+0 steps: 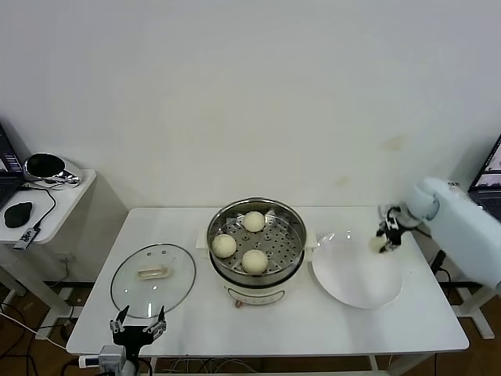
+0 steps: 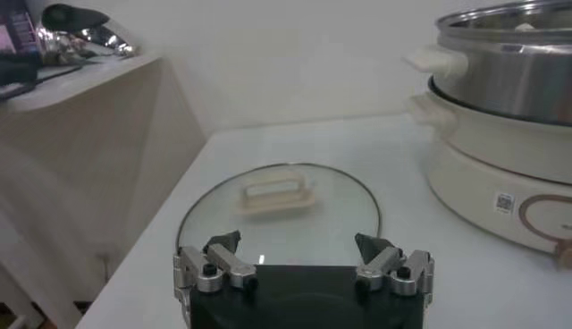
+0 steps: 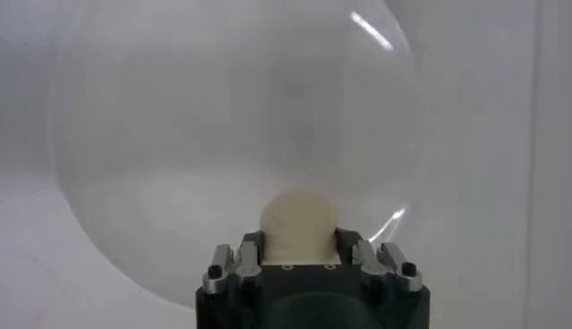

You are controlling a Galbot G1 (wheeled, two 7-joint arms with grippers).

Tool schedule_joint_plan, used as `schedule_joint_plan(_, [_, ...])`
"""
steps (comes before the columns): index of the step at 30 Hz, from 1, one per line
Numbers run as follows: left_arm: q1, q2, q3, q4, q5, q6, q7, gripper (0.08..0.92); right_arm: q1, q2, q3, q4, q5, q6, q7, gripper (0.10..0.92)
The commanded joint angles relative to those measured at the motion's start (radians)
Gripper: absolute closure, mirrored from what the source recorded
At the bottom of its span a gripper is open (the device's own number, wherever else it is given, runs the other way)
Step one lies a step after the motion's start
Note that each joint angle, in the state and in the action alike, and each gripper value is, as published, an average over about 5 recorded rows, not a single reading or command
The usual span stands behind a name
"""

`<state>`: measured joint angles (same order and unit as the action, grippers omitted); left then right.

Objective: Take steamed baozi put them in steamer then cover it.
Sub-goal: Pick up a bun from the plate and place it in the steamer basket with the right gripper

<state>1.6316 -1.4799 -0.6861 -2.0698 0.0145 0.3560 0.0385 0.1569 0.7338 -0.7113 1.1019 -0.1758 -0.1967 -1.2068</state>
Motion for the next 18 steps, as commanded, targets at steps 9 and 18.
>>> schedule_joint_plan(9, [-0.02,0.021,-0.021,-0.038,0.046,0.015,0.003,0.177,0.692,0.182,-0.625,0.208,0.571,-0.219,-0.062,0.524])
schedule_joint_plan(18, [-0.026,0.022,-0.022,-0.039,0.046,0.016,0.006,0.177,0.624,0.349,-0.634,0.153,0.588,-0.258,-0.048,0.524])
